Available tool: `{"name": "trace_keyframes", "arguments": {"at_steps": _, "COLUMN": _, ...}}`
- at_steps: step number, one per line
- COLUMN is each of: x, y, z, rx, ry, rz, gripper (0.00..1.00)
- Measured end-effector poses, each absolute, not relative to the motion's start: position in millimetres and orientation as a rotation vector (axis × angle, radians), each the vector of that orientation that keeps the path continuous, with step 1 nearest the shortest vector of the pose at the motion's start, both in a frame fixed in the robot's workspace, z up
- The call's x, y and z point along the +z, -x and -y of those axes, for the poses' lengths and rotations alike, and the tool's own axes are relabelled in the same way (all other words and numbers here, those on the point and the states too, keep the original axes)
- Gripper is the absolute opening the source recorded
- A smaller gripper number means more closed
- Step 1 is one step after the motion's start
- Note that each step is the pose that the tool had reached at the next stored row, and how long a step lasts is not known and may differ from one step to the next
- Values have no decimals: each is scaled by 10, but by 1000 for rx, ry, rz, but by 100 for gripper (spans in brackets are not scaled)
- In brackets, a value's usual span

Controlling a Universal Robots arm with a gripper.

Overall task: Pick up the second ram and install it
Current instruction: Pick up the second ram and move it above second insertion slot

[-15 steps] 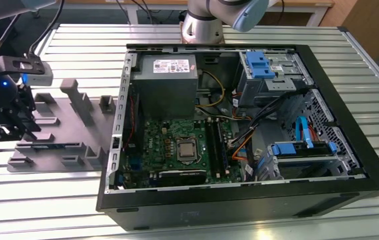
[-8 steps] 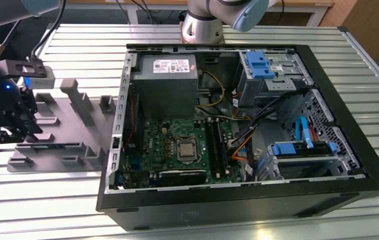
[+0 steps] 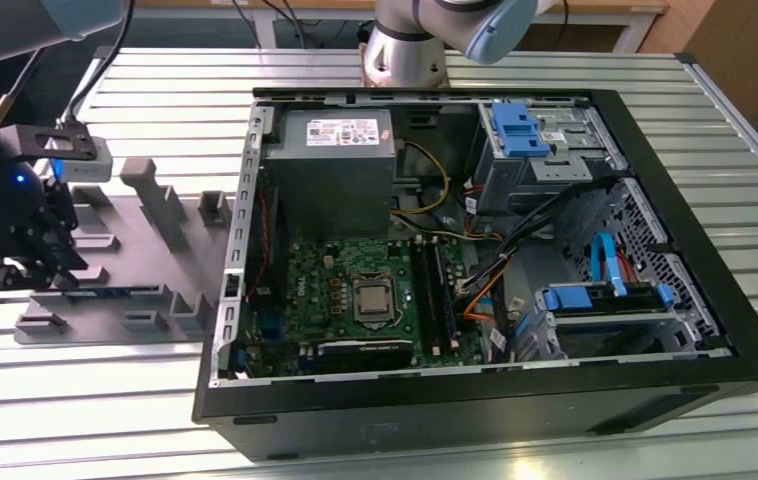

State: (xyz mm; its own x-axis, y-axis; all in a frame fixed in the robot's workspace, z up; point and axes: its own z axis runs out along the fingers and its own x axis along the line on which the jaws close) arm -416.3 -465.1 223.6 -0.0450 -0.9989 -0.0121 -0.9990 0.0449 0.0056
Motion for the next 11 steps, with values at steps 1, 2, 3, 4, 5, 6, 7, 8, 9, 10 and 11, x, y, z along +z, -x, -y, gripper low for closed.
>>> {"name": "trace_keyframes", "arguments": {"at_steps": 1, "x": 2231, "y": 4163, "z": 4651, "rx": 19, "ry": 2168, "rz": -2268, "gripper": 30}}
{"name": "trace_keyframes", "arguments": {"at_steps": 2, "x": 2228, "y": 4163, "z": 4651, "rx": 19, "ry": 2168, "rz": -2268, "gripper": 30}}
{"name": "trace_keyframes", "arguments": {"at_steps": 3, "x": 2225, "y": 4163, "z": 4651, "rx": 18, "ry": 2168, "rz": -2268, "gripper": 30}}
{"name": "trace_keyframes", "arguments": {"at_steps": 4, "x": 2222, "y": 4163, "z": 4651, "rx": 18, "ry": 2168, "rz": -2268, "gripper": 30}}
{"name": "trace_keyframes", "arguments": {"at_steps": 5, "x": 2220, "y": 4163, "z": 4651, "rx": 18, "ry": 2168, "rz": -2268, "gripper": 30}}
{"name": "trace_keyframes", "arguments": {"at_steps": 6, "x": 2219, "y": 4163, "z": 4651, "rx": 18, "ry": 2168, "rz": -2268, "gripper": 30}}
{"name": "trace_keyframes", "arguments": {"at_steps": 7, "x": 2218, "y": 4163, "z": 4651, "rx": 18, "ry": 2168, "rz": -2268, "gripper": 30}}
{"name": "trace_keyframes", "arguments": {"at_steps": 8, "x": 2218, "y": 4163, "z": 4651, "rx": 18, "ry": 2168, "rz": -2268, "gripper": 30}}
{"name": "trace_keyframes", "arguments": {"at_steps": 9, "x": 2218, "y": 4163, "z": 4651, "rx": 18, "ry": 2168, "rz": -2268, "gripper": 30}}
{"name": "trace_keyframes", "arguments": {"at_steps": 10, "x": 2218, "y": 4163, "z": 4651, "rx": 18, "ry": 2168, "rz": -2268, "gripper": 30}}
{"name": "trace_keyframes", "arguments": {"at_steps": 11, "x": 2218, "y": 4163, "z": 4651, "rx": 18, "ry": 2168, "rz": -2268, "gripper": 30}}
